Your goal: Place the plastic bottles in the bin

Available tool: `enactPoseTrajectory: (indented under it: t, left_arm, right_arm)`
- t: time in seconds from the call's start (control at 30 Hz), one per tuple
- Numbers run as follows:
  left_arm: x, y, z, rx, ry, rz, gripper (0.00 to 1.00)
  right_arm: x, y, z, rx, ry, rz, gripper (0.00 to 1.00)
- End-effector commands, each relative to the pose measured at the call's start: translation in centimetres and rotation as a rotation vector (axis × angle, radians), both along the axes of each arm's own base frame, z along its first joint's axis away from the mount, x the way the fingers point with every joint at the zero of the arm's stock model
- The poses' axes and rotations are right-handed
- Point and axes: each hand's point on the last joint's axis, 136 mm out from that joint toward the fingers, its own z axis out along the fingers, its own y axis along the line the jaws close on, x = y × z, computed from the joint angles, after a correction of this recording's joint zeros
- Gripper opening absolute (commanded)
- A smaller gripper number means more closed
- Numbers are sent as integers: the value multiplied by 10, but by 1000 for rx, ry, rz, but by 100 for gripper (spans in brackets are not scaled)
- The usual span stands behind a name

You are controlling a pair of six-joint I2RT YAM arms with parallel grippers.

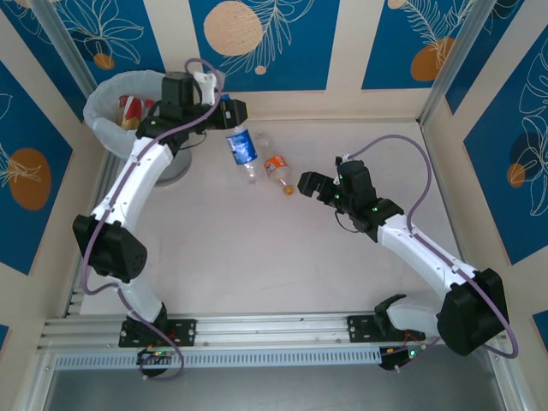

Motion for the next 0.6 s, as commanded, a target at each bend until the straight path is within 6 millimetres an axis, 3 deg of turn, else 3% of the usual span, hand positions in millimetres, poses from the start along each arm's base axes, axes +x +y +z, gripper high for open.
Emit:
enactPoseTrajectory:
  t: [0.0, 0.33, 0.57]
  left_arm:
    - [16, 23, 25, 53, -85, 45, 39]
    - [47, 85, 98, 138, -361, 183, 37]
    - [56, 122, 138, 55, -462, 229, 37]
  right_arm:
    - [-6, -11, -2, 16, 20, -55, 100]
    - [-8, -13, -4, 24, 35, -64, 100]
    - [-9, -14, -8, 35, 52, -70, 100]
